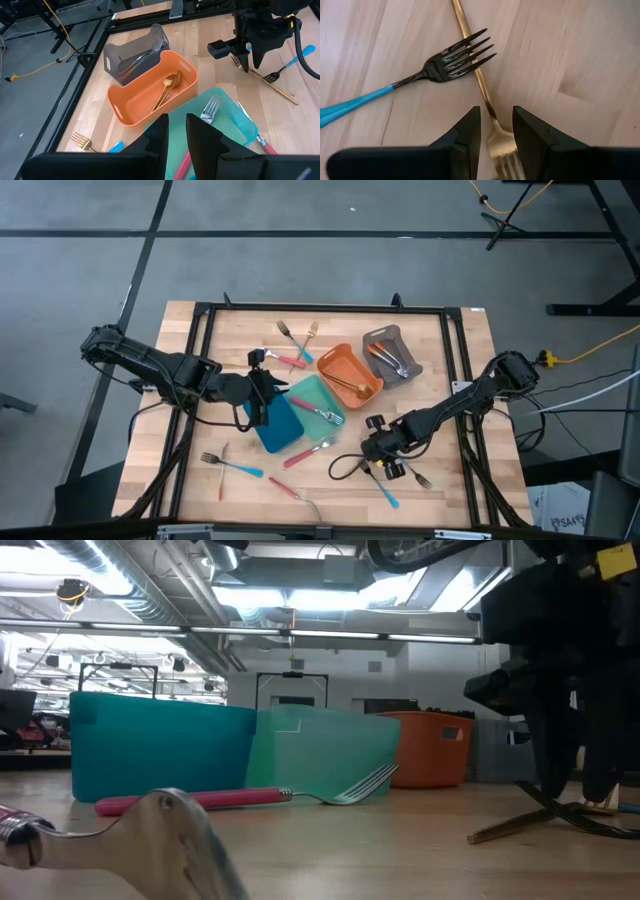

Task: Sort silverware by color (type)
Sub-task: Put the gold fork into the orange bin

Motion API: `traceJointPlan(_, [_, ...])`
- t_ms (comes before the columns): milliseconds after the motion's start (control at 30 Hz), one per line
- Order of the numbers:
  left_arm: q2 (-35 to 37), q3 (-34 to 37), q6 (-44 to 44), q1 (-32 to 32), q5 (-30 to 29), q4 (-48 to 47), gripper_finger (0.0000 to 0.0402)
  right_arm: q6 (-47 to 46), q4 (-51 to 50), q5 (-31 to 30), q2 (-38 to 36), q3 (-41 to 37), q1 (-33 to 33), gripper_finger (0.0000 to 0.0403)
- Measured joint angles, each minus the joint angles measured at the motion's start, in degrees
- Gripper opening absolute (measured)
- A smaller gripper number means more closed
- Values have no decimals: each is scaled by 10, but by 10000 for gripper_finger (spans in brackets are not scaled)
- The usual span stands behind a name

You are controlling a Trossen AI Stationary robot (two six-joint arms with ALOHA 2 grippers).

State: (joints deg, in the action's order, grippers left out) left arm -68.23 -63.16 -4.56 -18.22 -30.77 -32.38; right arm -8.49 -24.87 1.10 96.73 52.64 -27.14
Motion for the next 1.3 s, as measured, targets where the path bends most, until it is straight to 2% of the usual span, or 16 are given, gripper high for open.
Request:
traceJointPlan(1067, [0, 0, 2, 0, 0, 0, 60, 1, 28, 0, 0, -17, 0, 104])
traceJointPlan(1300, [0, 0, 2, 0, 0, 0, 60, 6, 43, 0, 25, -16, -3, 104])
